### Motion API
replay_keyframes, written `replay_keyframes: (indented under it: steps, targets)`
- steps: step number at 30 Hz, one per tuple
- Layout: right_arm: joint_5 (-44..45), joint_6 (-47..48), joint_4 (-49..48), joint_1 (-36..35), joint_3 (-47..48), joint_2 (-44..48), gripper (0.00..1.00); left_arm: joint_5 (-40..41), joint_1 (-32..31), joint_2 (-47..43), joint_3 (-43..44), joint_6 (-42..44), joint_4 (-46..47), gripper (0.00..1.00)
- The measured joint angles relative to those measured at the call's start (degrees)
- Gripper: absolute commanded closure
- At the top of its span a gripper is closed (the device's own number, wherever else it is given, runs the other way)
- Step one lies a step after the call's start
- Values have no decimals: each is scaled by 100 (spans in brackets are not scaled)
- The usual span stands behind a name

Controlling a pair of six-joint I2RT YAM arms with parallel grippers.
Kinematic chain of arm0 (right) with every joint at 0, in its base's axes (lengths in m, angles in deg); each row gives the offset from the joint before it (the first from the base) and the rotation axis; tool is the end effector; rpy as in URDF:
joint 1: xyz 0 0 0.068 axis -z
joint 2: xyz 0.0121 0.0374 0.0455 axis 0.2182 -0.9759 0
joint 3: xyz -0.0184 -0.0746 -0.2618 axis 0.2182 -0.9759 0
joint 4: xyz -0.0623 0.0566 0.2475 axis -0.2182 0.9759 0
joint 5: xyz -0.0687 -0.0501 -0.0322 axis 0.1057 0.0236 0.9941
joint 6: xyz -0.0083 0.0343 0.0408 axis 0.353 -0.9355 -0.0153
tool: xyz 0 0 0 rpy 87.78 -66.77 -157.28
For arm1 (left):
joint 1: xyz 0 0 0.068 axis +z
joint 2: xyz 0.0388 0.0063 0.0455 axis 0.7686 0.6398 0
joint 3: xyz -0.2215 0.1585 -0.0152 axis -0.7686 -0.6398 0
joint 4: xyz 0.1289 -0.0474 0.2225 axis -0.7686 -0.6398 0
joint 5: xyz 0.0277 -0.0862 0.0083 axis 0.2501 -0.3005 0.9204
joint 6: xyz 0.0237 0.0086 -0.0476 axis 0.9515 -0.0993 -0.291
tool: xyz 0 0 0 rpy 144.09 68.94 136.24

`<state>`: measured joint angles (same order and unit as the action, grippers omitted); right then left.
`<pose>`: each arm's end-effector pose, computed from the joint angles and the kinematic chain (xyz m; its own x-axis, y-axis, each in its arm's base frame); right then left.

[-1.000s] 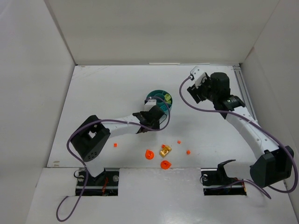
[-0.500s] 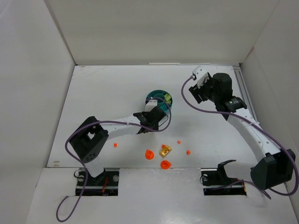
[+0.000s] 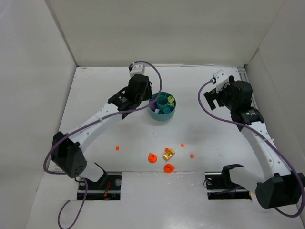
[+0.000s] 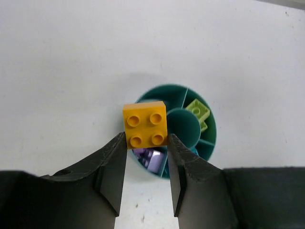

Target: Sort the legos into containers by color

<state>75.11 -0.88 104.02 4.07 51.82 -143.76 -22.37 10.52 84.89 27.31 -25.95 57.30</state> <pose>0.2398 0.0402 0.3436 -0.2063 -0.5100 -0.8351 -0.4024 0.8222 -0.4027 0.2627 -0.2029 0.3510 -0.4437 -0.2266 -0.8670 0.1719 0.9280 -0.3306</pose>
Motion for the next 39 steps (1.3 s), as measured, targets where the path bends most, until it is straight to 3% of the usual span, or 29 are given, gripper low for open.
replay_keyframes:
  steps: [11, 27, 35, 39]
  targets:
    - [177, -79, 9, 175, -42, -232, 0, -459, 385, 1786, 1141, 616, 101, 79]
    - [339, -116, 26, 264, -42, -452, 0, -981, 457, 2562, 1694, 852, 11, 70]
    - [402, -116, 26, 273, -42, -505, 0, -1150, 457, 2594, 1696, 866, -68, 51]
    - [356, -107, 26, 289, -42, -525, 0, -1182, 457, 2594, 1696, 863, -79, 47]
